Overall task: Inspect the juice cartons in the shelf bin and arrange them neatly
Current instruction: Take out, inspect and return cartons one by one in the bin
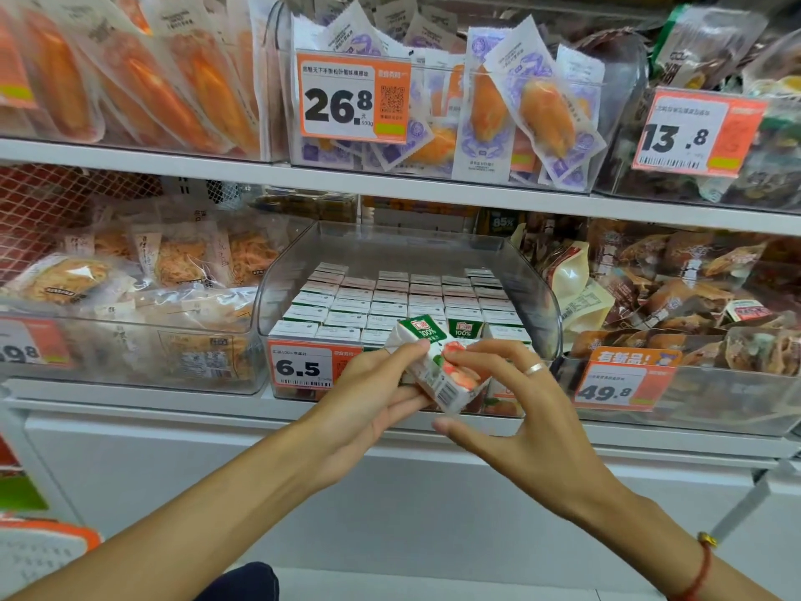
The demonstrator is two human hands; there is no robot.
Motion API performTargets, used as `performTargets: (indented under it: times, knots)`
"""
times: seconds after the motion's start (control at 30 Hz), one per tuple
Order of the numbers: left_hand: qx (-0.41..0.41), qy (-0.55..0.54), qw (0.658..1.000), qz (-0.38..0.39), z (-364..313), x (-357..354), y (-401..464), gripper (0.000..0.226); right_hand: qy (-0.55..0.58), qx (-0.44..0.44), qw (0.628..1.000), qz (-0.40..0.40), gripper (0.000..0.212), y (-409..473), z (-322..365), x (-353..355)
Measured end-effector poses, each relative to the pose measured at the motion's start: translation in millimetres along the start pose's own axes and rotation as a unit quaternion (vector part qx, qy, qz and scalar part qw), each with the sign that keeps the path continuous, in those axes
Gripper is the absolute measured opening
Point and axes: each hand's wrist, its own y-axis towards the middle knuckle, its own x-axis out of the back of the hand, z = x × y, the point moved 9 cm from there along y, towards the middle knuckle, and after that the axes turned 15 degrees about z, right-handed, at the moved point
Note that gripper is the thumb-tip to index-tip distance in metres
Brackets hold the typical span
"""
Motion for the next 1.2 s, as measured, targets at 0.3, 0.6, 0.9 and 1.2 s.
performTargets:
  times: [0.3,0.6,0.9,1.2]
  knots:
    - [-0.139,0.266,0.954,0.028,-29,-22,-11,0.049,0.22,-0.031,0.973,0.055,0.045,3,-16,-12]
    - [-0.181,0.3,0.936,0.026,-38,-23,-15,0.049,0.192,0.012,0.98,-0.05,0.041,-5,-19,15]
    - [-0.199,0.355,0.913,-0.034,-45,-14,-17,0.047,0.12,0.02,0.988,-0.094,0.042,-6,-18,28]
    - [-0.257,0.32,0.902,-0.137,-78,16,16,0.039,-0.228,-0.124,0.961,-0.099,0.055,14,-69,56]
